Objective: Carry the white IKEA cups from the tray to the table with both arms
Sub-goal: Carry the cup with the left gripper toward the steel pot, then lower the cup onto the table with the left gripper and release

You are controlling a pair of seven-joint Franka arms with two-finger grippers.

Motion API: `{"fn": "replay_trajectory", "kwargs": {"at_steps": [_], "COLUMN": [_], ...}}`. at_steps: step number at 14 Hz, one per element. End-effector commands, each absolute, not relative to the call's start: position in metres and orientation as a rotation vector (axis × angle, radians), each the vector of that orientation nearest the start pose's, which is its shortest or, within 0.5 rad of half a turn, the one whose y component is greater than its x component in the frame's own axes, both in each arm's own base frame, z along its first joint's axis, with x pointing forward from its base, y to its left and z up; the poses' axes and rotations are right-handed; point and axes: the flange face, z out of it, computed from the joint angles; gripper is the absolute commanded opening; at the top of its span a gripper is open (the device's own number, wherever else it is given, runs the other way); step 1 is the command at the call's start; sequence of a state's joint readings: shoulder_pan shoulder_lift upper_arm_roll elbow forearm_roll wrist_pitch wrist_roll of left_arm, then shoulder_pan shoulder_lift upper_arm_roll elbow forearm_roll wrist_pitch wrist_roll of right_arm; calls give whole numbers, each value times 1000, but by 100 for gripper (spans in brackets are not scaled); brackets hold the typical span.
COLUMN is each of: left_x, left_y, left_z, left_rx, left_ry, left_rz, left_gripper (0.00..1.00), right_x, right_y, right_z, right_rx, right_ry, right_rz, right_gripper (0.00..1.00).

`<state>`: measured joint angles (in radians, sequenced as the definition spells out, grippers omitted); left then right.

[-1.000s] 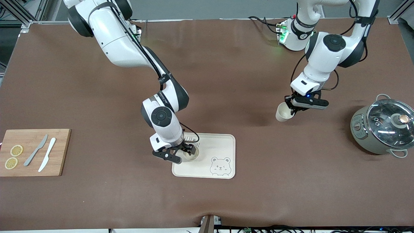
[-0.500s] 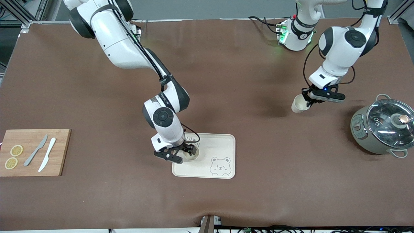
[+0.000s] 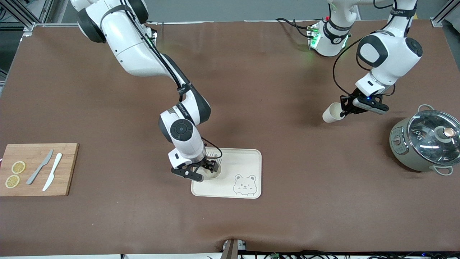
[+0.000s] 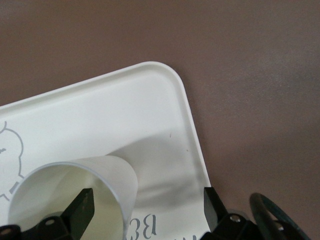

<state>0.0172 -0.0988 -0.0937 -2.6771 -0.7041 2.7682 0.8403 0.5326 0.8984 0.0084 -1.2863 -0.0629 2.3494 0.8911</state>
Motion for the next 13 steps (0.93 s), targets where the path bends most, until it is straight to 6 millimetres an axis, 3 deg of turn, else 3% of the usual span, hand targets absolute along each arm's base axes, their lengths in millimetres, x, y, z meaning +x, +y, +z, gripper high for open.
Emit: {"fn": "replay_trajectory", "kwargs": {"at_steps": [1, 6, 13], "left_x": [427, 432, 435], "left_y": [11, 32, 32], "left_z": [266, 235, 233], "left_rx": [-3246, -3151, -3152], "left_ry": [501, 562, 561], "left_rz": [-486, -474, -474], "left_gripper": [0, 0, 0], "right_x": [660, 661, 663], "right_y": [396, 396, 392], "right_z": [221, 221, 222], "right_rx": [-3024, -3023, -3022], "right_ry": [479, 479, 480], "right_rz": [-269, -271, -272], "right_gripper": [73, 53, 22]}}
